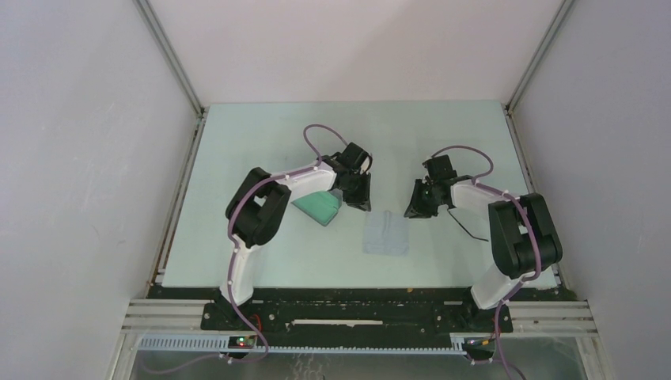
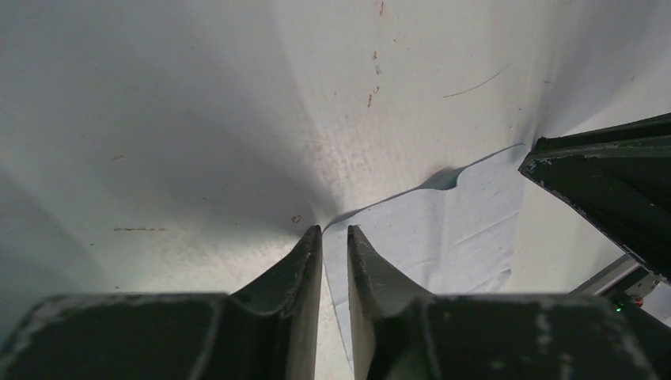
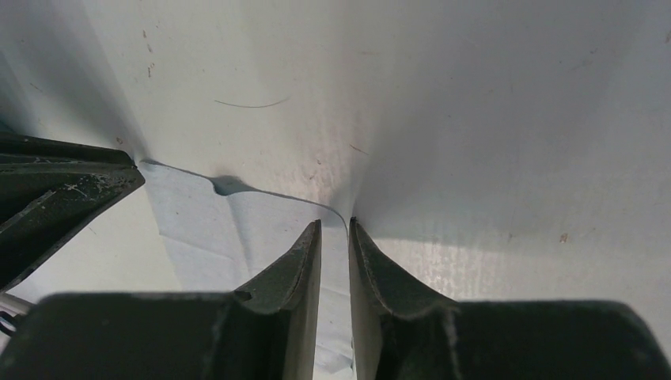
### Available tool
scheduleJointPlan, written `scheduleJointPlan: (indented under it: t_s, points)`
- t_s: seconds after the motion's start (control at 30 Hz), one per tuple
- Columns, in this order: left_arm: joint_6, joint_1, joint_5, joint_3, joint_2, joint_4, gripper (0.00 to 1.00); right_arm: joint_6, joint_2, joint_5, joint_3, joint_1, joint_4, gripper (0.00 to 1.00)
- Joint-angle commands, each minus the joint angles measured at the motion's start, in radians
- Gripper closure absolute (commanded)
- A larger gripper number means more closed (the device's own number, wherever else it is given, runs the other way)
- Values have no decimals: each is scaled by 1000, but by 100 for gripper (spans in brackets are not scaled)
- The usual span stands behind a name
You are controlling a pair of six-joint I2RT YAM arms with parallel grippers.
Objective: Organize the sunglasses
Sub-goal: Fold the glasses cleaning cloth at the center of the board.
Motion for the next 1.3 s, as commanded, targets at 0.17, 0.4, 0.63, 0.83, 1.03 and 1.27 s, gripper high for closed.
scheduleJointPlan:
  t_s: [0.17, 0.4, 0.63, 0.83, 1.03, 1.27]
  points:
    - [-5, 11, 11, 13, 29, 8, 95, -11, 36, -10, 23, -5, 30, 80]
    - [0, 12, 18, 11, 8, 11, 100, -4, 33, -23, 23, -5, 37, 99]
    - [-2, 12, 16, -37, -63, 35, 100, -7, 3, -10, 23, 2, 19, 100]
    - [5, 7, -10, -92, -113, 61, 83, -7, -1, 0, 23, 11, 16, 100]
    - [15, 1, -40, -50, -77, 4, 65, -3, 11, 1, 23, 21, 18, 100]
    - [13, -13, -42, 4, -19, -26, 58, -7, 3, 5, 23, 20, 12, 100]
